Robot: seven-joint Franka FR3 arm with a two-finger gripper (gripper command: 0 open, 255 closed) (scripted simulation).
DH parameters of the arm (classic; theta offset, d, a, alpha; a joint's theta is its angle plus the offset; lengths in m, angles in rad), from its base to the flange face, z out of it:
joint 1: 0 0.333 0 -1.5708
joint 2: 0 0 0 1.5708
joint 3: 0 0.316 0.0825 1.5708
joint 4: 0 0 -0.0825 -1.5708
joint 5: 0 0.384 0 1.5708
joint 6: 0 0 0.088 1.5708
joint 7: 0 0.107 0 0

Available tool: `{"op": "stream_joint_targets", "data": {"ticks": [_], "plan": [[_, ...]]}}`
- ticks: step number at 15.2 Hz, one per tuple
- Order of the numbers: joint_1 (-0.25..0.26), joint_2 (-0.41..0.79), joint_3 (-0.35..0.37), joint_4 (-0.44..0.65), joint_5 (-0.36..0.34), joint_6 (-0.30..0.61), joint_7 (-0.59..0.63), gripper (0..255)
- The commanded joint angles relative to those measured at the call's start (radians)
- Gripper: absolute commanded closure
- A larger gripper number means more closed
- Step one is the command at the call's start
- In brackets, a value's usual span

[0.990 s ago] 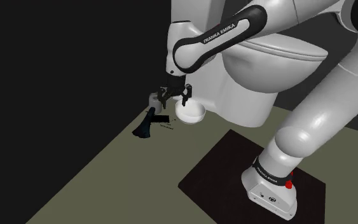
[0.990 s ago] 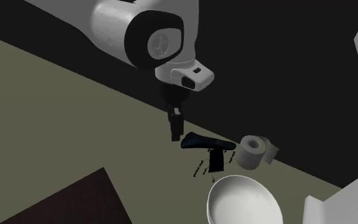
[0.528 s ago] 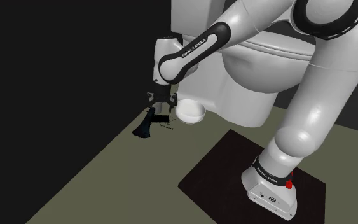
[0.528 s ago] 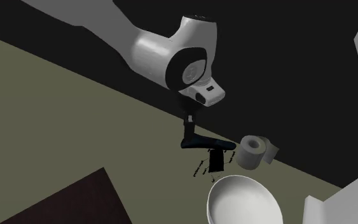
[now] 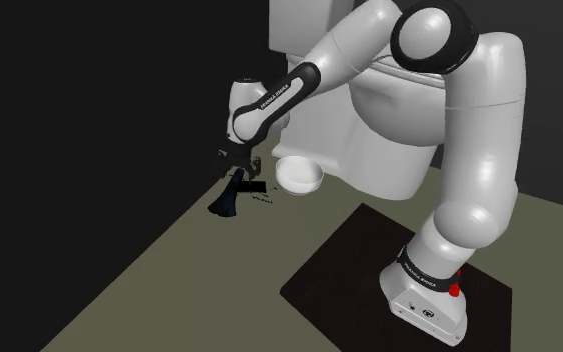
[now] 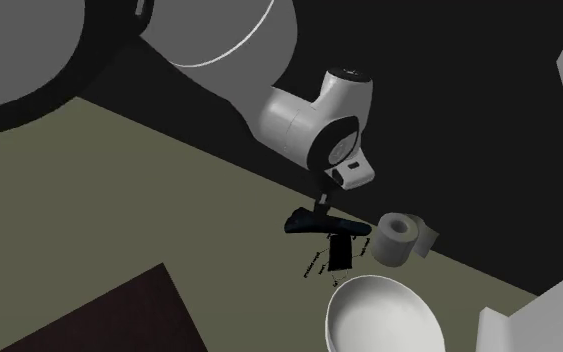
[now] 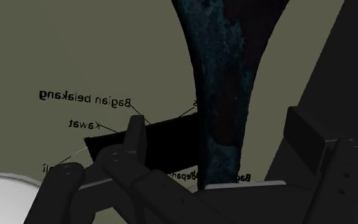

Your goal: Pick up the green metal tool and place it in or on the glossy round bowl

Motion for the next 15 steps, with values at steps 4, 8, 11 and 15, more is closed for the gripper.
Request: {"op": "stream_joint_targets", "data": {"ticks": [4,8,11,15], "plan": [[0.019,0.103,-0.028,0.078,-0.004,0.039,0.06,0],[0.028,0.148,-0.037,0.088,-0.014,0.074,0.066,0],[0.032,0.166,-0.04,0.093,-0.018,0.087,0.069,0],[0.032,0.166,-0.04,0.093,-0.018,0.087,0.069,0]]}}
